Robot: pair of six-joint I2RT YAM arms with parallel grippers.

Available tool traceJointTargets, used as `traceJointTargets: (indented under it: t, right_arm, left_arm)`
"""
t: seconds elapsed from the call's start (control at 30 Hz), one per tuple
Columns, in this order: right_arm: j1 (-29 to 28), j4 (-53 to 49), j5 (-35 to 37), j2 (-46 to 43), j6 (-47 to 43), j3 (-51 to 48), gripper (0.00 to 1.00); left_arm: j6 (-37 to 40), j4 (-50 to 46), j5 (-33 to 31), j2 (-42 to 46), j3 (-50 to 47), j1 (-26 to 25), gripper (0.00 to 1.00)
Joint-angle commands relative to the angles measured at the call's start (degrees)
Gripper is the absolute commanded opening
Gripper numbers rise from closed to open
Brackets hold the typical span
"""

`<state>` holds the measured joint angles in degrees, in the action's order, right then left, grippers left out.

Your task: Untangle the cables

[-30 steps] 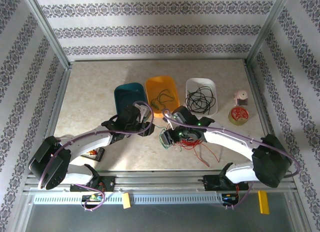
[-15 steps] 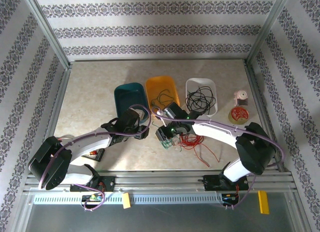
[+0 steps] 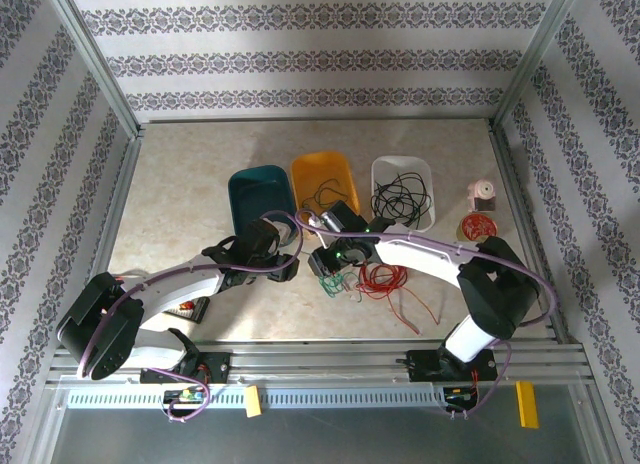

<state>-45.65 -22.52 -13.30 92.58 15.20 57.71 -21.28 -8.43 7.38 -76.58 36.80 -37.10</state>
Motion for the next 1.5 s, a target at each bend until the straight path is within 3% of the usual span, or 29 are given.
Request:
traceJointTargets:
  t: [0.0, 0.17, 0.4, 0.67, 0.73, 0.8, 0.9, 1.1, 1.47]
  right_arm:
    - [-0.8, -0.9, 1.4, 1.3, 0.2, 1.6, 0.37]
    - [-1.6, -1.4, 1.9, 2.0, -0.1, 2.3, 0.37]
    - [-3.0, -2.2, 3.1, 3.2, -0.8, 3.3, 0.37]
    - [-3.1, -1.9, 2.6, 4.9, -0.9, 3.9, 0.36]
    - [-3.1, -1.8, 2.6, 4.9, -0.9, 3.9, 0.3]
    - [-3.0, -1.6, 3.0, 4.1, -0.9, 3.7, 0.16]
    - [-2.2, -0.7, 2.2, 1.6, -0.5, 2.6, 0.08]
    - [2.4, 3.0, -5.3, -4.9, 2.4, -1.1, 0.07]
    - [10.7, 9.1, -19.1, -10.9, 8.5, -6.8, 0.07]
  left_arm:
    - [-0.1, 1.7, 3.8, 1.5, -1.6, 0.4, 0.6]
    - [-0.5, 2.5, 4.6, 1.4, -2.0, 0.4, 0.6]
    - [-1.0, 1.2, 0.2, 1.7, -2.3, 0.4, 0.6]
    - [-1.6, 2.2, 1.3, 3.0, -3.0, 0.4, 0.6]
    - [-1.5, 2.4, 1.6, 3.6, -3.2, 0.4, 0.6]
    - [-1.1, 3.3, 3.1, 4.2, -3.7, 0.3, 0.6]
    - [0.4, 5.6, 8.6, 4.5, -4.0, 0.4, 0.61]
    - [2.1, 9.0, 17.1, 1.0, -1.0, 0.3, 0.61]
    - [4.3, 13.9, 23.7, -7.8, 6.0, 0.1, 0.63]
